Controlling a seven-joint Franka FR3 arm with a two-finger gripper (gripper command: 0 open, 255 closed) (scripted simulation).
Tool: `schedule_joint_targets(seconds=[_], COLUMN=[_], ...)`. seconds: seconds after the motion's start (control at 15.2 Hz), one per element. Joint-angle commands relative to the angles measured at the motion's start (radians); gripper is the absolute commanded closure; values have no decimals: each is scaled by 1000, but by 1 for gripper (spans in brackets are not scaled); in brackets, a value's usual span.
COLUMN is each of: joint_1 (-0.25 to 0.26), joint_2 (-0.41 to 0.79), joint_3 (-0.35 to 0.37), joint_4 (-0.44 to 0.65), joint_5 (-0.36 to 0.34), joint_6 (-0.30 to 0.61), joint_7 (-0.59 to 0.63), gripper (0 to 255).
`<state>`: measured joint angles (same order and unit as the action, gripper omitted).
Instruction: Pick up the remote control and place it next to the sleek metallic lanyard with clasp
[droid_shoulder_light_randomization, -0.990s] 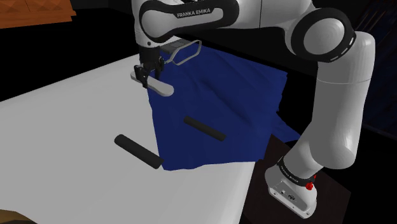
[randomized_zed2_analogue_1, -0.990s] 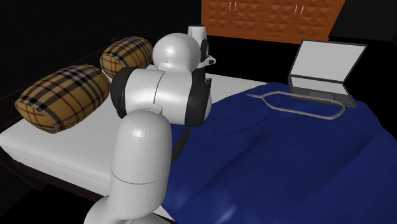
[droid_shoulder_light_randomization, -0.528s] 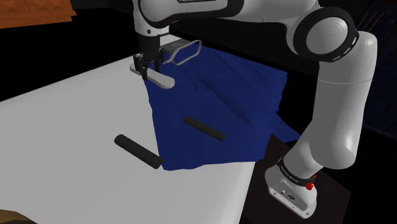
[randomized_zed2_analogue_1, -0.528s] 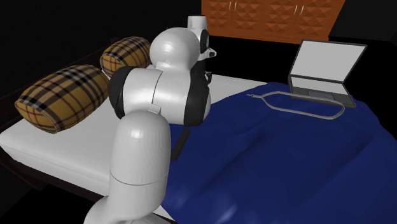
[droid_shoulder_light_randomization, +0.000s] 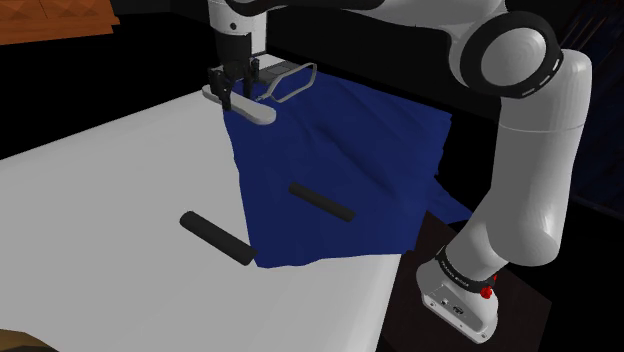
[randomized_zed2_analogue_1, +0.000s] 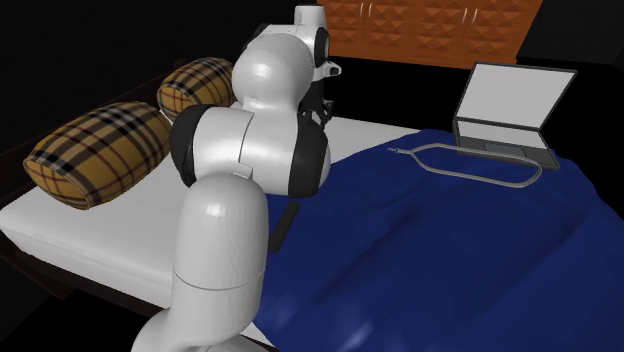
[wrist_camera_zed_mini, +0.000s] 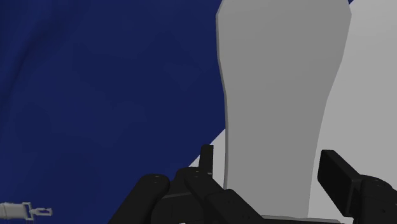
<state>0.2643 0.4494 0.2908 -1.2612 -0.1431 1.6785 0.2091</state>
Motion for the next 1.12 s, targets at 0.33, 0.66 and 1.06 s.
schedule_joint_targets(seconds=[0.33, 0.66, 1.06], joint_1=[-89, -171, -261], joint_2=[-77, -127, -153], joint_3=[-22, -53, -95], joint_4=[-86, -156, -189], joint_5=[27, 48, 64], joint_6=[16, 41, 54], joint_7=[-103, -211, -341], gripper=[255, 255, 255])
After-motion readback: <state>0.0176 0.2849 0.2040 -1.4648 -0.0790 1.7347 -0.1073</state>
